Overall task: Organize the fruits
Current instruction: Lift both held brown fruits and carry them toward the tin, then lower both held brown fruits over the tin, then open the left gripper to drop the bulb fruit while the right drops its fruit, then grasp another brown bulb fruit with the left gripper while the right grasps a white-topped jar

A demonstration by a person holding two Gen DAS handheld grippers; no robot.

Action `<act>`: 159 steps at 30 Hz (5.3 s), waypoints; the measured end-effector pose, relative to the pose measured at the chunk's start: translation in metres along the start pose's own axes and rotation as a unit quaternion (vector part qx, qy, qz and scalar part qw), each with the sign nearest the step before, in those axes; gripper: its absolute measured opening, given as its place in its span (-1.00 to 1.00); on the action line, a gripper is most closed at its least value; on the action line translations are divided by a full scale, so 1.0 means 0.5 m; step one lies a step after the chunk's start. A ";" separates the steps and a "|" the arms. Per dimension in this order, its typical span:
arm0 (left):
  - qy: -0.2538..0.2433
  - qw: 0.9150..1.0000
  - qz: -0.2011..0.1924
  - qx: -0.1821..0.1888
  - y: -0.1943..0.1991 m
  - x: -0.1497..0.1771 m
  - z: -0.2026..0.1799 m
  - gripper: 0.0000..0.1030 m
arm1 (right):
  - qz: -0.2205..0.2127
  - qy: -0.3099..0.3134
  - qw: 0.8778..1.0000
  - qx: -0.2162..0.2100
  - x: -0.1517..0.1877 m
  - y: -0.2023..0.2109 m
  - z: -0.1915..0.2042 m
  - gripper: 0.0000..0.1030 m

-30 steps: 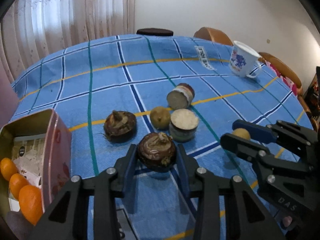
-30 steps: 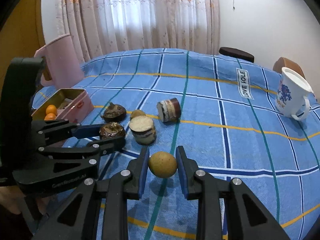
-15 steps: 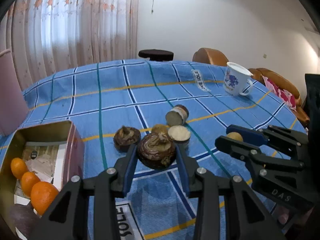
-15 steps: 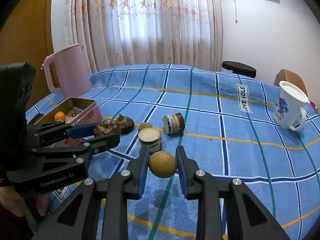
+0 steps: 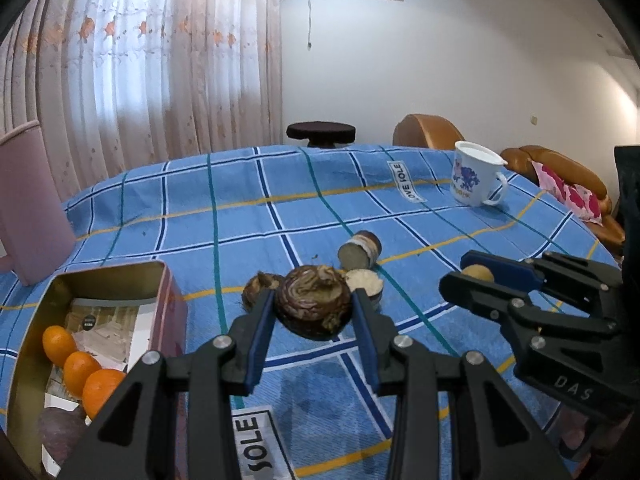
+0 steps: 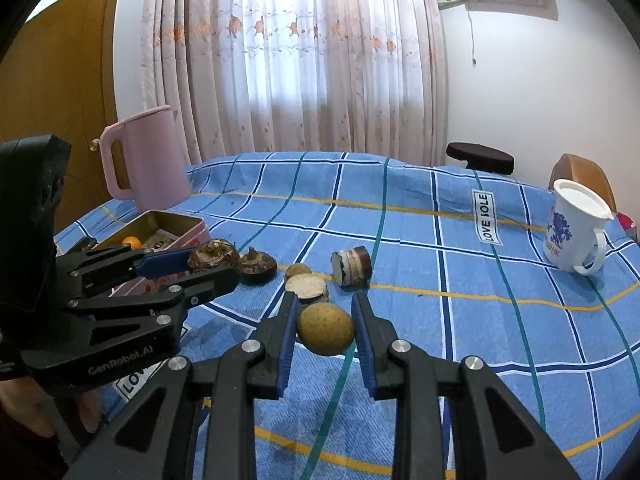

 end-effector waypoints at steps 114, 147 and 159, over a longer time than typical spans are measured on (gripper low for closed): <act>0.103 0.981 0.058 -0.151 0.139 0.176 0.336 -0.12 | 0.096 0.150 0.968 -0.174 0.055 -0.146 0.411 -0.39; 0.028 0.996 0.021 -0.085 0.071 0.025 0.116 0.91 | 0.106 0.003 0.994 0.033 -0.031 -0.157 0.039 0.07; 0.008 0.996 0.043 -0.071 0.008 -0.006 0.060 0.90 | 0.113 -0.014 0.993 0.037 -0.020 -0.167 0.016 -0.30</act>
Point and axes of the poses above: each gripper's, at about its wrist camera, not at the fingertips, and y roughly against the way its jaws point, z to its left, x to its underside, the point moved 3 cm from there along -y, roughly the way its jaws point, and after that the axes turned 11 degrees about -y, right-handed, at the moved point
